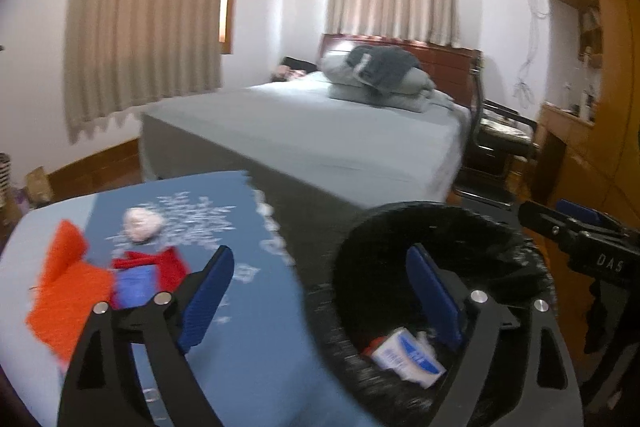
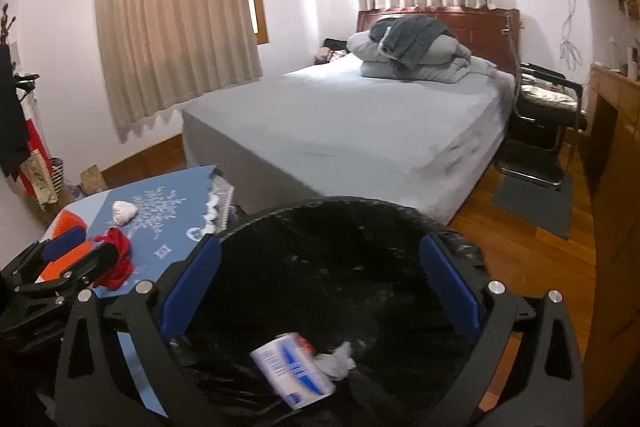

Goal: Collect trash
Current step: 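Carry the box and sock over the black bin and release both, then move both open tools back to the pile on the tablecloth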

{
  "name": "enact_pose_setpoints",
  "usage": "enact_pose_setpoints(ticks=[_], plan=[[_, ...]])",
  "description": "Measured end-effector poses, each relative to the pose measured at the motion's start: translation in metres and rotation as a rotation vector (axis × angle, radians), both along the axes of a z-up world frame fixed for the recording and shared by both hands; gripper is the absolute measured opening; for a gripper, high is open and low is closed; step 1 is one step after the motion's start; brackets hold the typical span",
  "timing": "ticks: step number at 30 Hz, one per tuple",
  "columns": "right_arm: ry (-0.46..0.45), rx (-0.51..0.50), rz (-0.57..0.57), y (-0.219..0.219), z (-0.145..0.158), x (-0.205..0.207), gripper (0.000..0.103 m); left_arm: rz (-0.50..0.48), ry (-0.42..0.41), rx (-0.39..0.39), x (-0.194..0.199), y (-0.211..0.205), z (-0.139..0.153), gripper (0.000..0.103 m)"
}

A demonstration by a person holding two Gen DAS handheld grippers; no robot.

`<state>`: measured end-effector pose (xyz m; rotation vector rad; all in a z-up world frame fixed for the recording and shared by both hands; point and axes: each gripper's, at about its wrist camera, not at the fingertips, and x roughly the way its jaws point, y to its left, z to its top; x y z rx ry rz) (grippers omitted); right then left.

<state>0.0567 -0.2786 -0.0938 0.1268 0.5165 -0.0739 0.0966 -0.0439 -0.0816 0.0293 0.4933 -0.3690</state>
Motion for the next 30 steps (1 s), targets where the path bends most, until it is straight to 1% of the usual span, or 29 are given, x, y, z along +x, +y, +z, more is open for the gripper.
enact_pose_setpoints(ticks=[8,12,17,19,21,24,28,30], plan=[[-0.007,0.008,0.136,0.063,0.006,0.020,0.097,0.189,-0.031,0.048,-0.009,0.075,0.004,0.087],[-0.002,0.009,0.207,0.100,0.006,0.033,0.097,0.276,-0.034,0.048,-0.010,0.111,0.003,0.087],[0.010,0.007,0.277,0.136,0.004,0.046,0.097,0.375,-0.032,0.066,-0.013,0.152,-0.002,0.086],[0.015,0.008,0.295,0.149,0.002,0.051,0.097,0.402,-0.016,0.067,-0.011,0.165,-0.008,0.083],[0.021,0.007,0.310,0.160,-0.002,0.055,0.097,0.416,0.000,0.069,-0.008,0.173,-0.014,0.076],[0.033,0.002,0.331,0.175,-0.007,0.065,0.097,0.433,0.023,0.076,-0.005,0.185,-0.024,0.072],[0.047,-0.011,0.342,0.188,-0.017,0.076,0.097,0.454,0.041,0.073,0.000,0.196,-0.033,0.071],[0.068,-0.015,0.350,0.196,-0.025,0.084,0.097,0.461,0.044,0.074,0.001,0.199,-0.035,0.069]])
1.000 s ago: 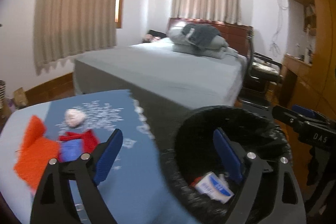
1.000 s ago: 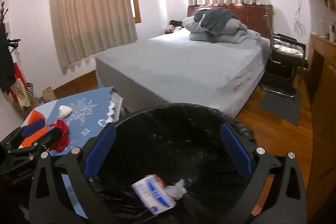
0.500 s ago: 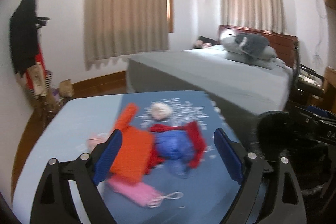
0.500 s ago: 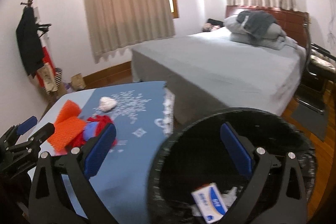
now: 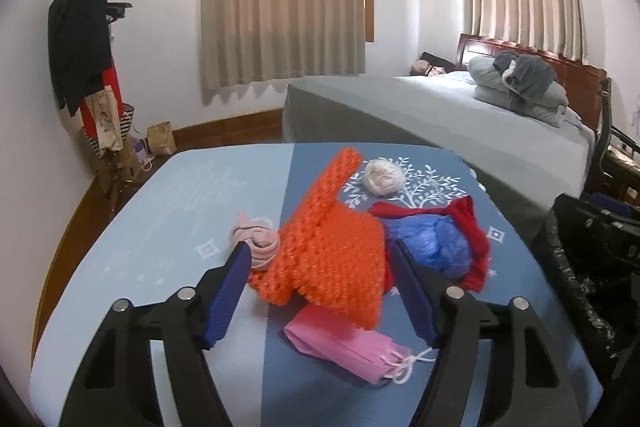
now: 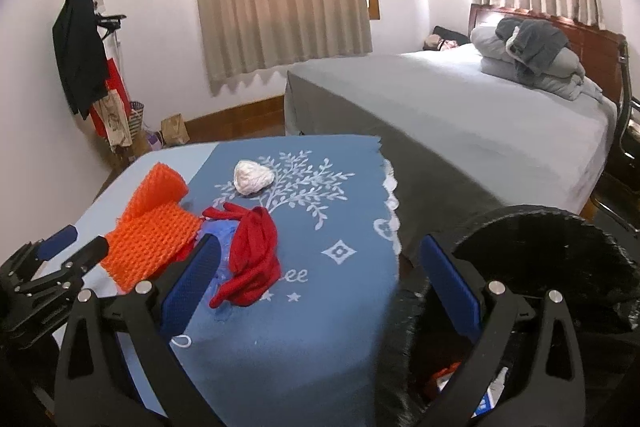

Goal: Collect trash
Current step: 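Move both open tools back to the pile on the tablecloth, then grasp the orange mesh with the left tool while the right tool grasps the red cloth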

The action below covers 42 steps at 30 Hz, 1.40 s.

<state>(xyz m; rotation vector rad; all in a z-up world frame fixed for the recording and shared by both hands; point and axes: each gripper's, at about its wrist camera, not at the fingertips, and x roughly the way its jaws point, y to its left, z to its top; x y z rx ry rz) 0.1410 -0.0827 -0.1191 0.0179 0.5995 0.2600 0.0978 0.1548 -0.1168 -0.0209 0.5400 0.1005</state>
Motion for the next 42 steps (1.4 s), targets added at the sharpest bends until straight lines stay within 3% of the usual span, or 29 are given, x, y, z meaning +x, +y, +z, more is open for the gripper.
enact_pose_setpoints(ticks=[10,15,19,25,31,33,39,42], plan=[[0.062,-0.015,0.046,0.032,-0.028,0.033,0.095,0.016,-0.003,-0.003,0.008,0.012,-0.003,0.066],[0.088,-0.013,0.070,0.041,-0.032,0.052,0.082,0.022,-0.008,-0.010,0.015,0.016,-0.002,0.066],[0.098,-0.001,0.081,0.044,-0.032,0.064,0.077,0.021,-0.011,-0.013,0.024,0.019,0.001,0.066],[0.144,0.011,0.132,0.054,-0.037,0.079,0.062,-0.003,0.007,-0.029,0.045,0.019,-0.003,0.063],[0.189,0.039,0.209,0.061,-0.041,0.085,0.027,-0.032,0.045,-0.036,0.064,0.021,-0.009,0.058],[0.189,0.050,0.221,0.062,-0.039,0.084,0.015,-0.032,0.061,-0.046,0.069,0.024,-0.012,0.051],[0.153,0.077,0.226,0.056,-0.025,0.077,0.012,-0.041,0.083,-0.073,0.077,0.030,-0.016,0.022],[0.127,0.092,0.225,0.052,-0.014,0.073,0.012,-0.041,0.083,-0.083,0.076,0.032,-0.015,0.014]])
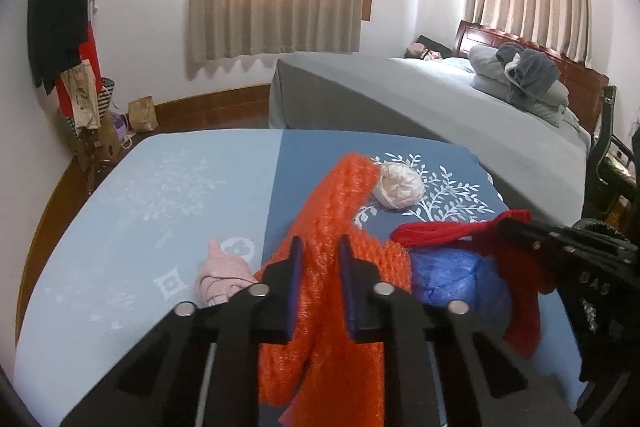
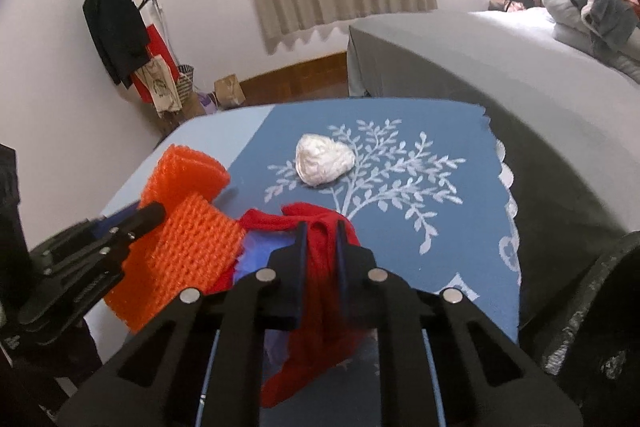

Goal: Collect trash
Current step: 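Grasp the orange mesh with the left tool while the right tool grasps the red cloth, then lift the mesh and cloth over the black bin and release both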

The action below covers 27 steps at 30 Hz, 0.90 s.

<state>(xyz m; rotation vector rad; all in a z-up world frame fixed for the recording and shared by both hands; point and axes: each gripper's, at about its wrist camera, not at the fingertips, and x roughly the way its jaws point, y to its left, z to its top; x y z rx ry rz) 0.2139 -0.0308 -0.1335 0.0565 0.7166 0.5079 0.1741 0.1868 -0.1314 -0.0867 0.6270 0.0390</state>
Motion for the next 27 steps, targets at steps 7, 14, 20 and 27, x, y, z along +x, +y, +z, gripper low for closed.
enact_pose_setpoints(ticks=[7,14,20,27], plan=[[-0.051,0.033,-0.017,-0.011,0.022,-0.011,0.012,0.017,-0.058,-0.019,-0.016,0.001,0.019,0.013],[-0.093,0.054,-0.031,-0.022,0.042,-0.021,0.012,0.003,-0.124,-0.014,-0.030,-0.007,0.044,0.013],[-0.122,0.073,-0.041,-0.032,0.057,-0.029,0.012,-0.011,-0.155,-0.016,-0.035,-0.016,0.061,0.013],[-0.152,0.079,-0.059,-0.048,0.070,-0.040,0.012,-0.038,-0.181,-0.014,-0.042,-0.032,0.076,0.013]])
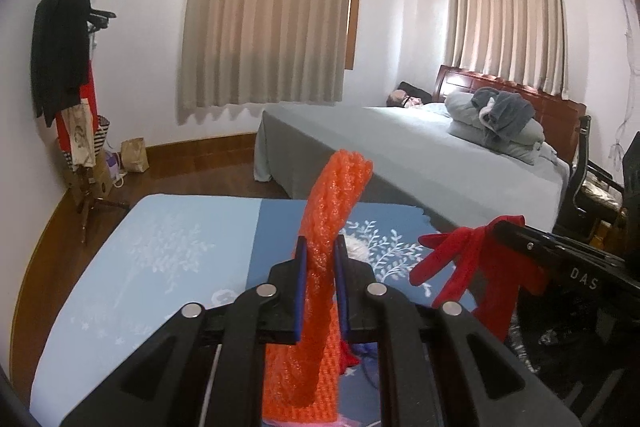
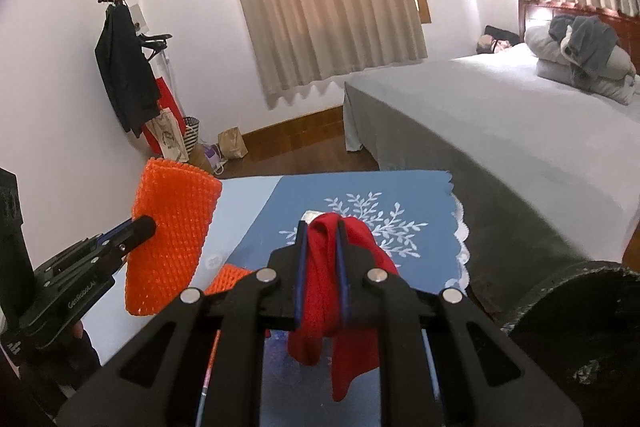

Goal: Collect trash
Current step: 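Lift the mesh and cloth over the black bin and release both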

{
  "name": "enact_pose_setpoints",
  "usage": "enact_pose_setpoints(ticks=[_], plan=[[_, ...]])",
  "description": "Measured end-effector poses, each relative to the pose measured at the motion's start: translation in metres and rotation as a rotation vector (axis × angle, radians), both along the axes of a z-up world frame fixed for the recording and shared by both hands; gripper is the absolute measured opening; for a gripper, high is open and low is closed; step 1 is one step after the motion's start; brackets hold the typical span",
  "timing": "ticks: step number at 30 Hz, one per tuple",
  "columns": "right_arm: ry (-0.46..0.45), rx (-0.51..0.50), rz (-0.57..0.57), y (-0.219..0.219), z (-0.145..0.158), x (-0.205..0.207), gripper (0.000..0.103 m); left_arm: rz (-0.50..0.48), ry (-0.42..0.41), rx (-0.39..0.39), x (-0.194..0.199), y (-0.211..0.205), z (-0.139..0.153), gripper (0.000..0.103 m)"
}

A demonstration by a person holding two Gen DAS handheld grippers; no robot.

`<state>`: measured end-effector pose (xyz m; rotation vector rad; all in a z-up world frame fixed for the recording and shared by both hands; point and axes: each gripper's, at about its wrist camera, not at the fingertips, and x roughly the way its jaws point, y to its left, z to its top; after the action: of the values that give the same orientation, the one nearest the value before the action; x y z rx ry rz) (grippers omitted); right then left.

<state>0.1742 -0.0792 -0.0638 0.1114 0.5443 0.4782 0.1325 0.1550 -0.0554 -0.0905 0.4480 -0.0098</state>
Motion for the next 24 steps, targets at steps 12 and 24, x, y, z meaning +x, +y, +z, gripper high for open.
enact_pose_setpoints(ticks=[12,24], plan=[[-0.032,-0.002,-0.056,-0.034,0.017,-0.027,0.012,-0.084,-0.028,-0.012,-0.011,-0.036,0.014,0.013],[-0.059,-0.019,-0.141,-0.079,0.027,-0.051,0.012,-0.202,-0.037,-0.026,-0.020,-0.083,0.018,0.013]])
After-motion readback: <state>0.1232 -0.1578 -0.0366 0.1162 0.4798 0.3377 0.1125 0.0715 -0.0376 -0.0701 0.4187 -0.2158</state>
